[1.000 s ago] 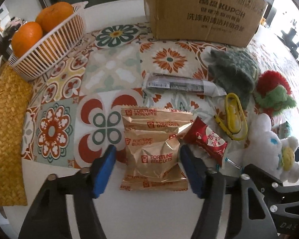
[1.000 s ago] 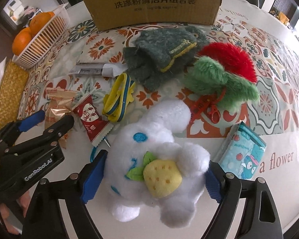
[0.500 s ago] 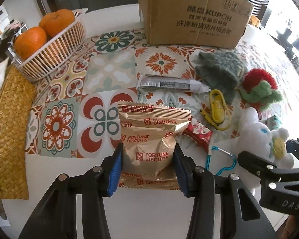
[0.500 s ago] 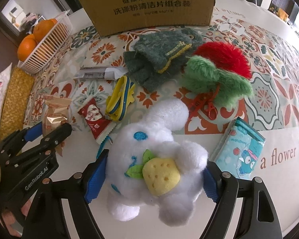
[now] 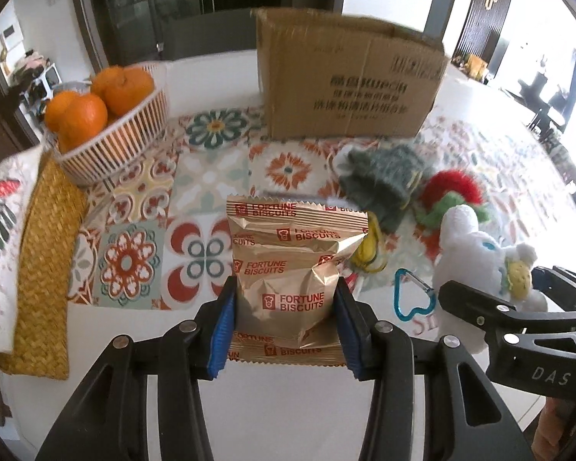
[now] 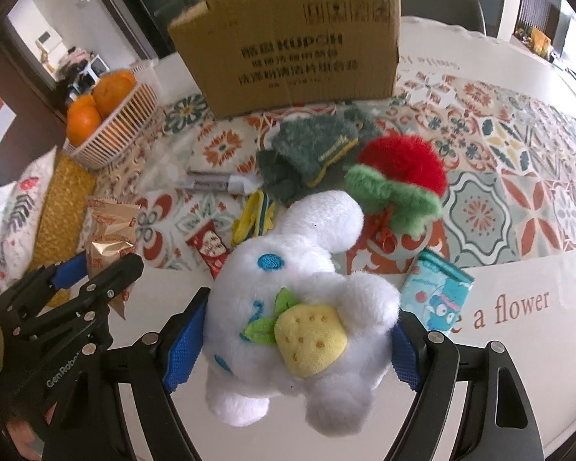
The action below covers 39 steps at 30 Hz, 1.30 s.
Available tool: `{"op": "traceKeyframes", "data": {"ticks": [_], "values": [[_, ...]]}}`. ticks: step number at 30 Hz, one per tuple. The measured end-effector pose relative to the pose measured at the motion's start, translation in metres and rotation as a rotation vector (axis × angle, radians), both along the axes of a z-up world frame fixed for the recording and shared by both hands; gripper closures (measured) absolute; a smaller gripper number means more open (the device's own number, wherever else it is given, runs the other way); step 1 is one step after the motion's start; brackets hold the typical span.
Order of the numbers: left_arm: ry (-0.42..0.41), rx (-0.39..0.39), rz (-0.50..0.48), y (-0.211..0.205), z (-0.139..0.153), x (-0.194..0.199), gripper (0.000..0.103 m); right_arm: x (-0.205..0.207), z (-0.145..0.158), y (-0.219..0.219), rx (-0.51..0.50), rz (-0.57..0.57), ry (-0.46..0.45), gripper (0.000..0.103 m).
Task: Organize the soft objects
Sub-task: 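Close the left tool on the biscuit packet while the right tool grasps the white bunny, then carry both items over the cardboard box and open both tools to drop them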
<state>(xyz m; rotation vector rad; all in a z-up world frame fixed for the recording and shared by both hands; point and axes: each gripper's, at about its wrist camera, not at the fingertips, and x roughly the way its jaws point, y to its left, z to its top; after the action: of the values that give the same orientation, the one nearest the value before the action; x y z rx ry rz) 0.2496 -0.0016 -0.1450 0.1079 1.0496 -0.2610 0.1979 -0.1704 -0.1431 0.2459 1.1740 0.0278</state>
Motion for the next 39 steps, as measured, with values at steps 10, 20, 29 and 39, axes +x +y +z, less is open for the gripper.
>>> {"op": "traceKeyframes", "data": {"ticks": [10,20,29,39], "values": [[-0.12,-0.046,-0.017,-0.006,0.051,0.003,0.056,0.002,0.049,-0.004,0.006,-0.009,-0.131,0.021],[-0.221,-0.065,-0.036,-0.019,0.092,0.023,0.056,0.021,0.089,-0.02,-0.002,-0.039,-0.257,0.021],[-0.29,-0.078,-0.051,-0.031,0.12,0.048,0.057,0.047,0.124,-0.034,-0.013,-0.058,-0.356,0.021],[-0.351,-0.088,-0.051,-0.042,0.15,0.077,0.057,0.08,0.154,-0.05,-0.021,-0.058,-0.428,0.021]]}}
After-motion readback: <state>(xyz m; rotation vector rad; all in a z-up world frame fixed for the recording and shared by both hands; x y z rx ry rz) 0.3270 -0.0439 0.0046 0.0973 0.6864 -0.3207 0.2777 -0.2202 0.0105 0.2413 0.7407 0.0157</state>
